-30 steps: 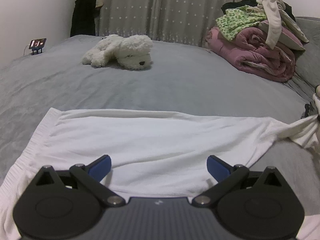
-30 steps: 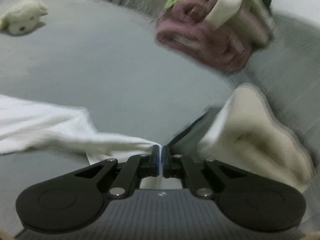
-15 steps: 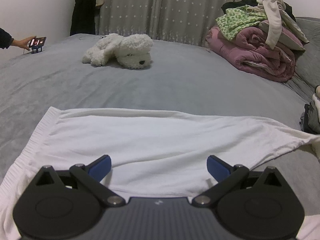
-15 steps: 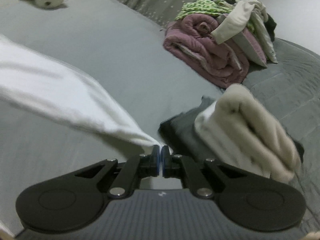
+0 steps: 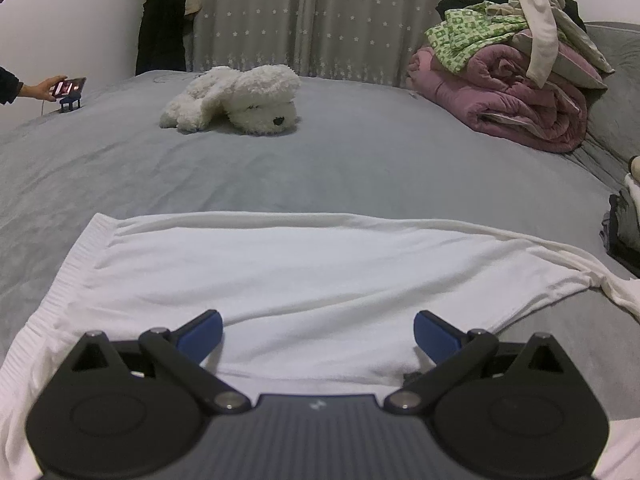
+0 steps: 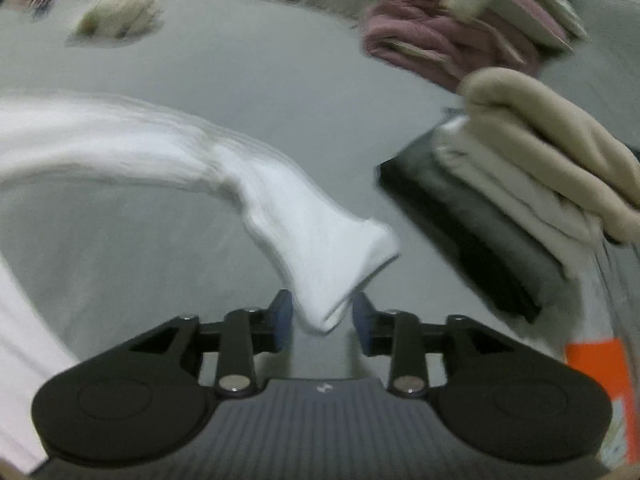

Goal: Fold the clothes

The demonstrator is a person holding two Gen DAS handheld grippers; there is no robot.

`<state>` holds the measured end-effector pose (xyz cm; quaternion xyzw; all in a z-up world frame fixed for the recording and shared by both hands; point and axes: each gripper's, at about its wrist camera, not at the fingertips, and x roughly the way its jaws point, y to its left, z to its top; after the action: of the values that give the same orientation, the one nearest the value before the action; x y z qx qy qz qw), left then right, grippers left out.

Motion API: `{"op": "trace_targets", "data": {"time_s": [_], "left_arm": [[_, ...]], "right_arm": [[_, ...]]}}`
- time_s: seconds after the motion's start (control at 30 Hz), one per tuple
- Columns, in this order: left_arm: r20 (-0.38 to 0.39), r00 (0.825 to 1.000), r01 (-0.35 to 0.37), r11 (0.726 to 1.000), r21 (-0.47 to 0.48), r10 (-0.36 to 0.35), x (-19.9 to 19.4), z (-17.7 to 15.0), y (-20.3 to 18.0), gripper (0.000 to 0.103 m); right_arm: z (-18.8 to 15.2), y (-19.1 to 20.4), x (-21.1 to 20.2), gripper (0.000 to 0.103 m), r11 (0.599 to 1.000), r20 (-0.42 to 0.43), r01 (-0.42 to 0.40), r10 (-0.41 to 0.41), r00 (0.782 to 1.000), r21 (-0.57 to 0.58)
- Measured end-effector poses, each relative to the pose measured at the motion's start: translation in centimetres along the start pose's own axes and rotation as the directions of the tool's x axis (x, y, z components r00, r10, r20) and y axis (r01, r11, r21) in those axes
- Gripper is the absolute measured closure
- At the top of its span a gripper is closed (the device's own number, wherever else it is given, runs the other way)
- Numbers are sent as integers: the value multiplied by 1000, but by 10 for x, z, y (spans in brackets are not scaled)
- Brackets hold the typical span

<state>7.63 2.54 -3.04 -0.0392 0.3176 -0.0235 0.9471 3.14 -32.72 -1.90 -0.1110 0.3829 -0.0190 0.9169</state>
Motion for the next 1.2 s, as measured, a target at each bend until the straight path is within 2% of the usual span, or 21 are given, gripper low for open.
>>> {"op": "trace_targets", "data": {"time_s": [0.13,0.23,0.33,0.5,0.7,0.73,0.8,0.83,0.93,1.0,1.1,1.2], "left_arm": [[14,1000,10,1000,1,-10,-4,2,2,1],[39,999,7,996,90,-10,-12,4,0,5],[68,998,-27,984,178,15,-18,6,-7,7],[51,999,-10,959,284,-4,-9,13,-38,8],[34,999,12,913,408,-28,15,23,-100,8],[31,999,14,905,426,-30,20,24,-110,8],[31,999,13,885,466,-31,30,27,-126,8],[34,999,8,873,488,-28,34,27,-133,8],[43,999,-3,841,541,-24,45,30,-150,8],[43,999,-4,832,554,-24,51,34,-156,8],[44,999,-3,822,569,-27,60,39,-165,8],[48,998,4,820,572,-38,67,45,-170,8]], "right_arm": [[9,-32,8,66,978,35,-5,-2,999,209],[5,-52,20,66,946,49,10,-27,998,325],[-5,-68,33,66,927,37,17,-33,999,375],[-18,-76,45,66,916,85,-71,40,996,395],[-9,-68,58,65,904,176,-206,149,973,375],[-7,-64,57,64,901,197,-243,181,964,358],[-2,-52,47,64,890,259,-347,275,926,295],[-1,-47,42,64,892,291,-373,296,910,257],[-1,-49,39,64,891,324,-381,294,899,246],[-4,-63,43,64,871,348,-393,285,893,296],[-9,-87,58,64,830,355,-396,260,898,392],[-11,-91,68,64,806,330,-418,293,897,420]]}}
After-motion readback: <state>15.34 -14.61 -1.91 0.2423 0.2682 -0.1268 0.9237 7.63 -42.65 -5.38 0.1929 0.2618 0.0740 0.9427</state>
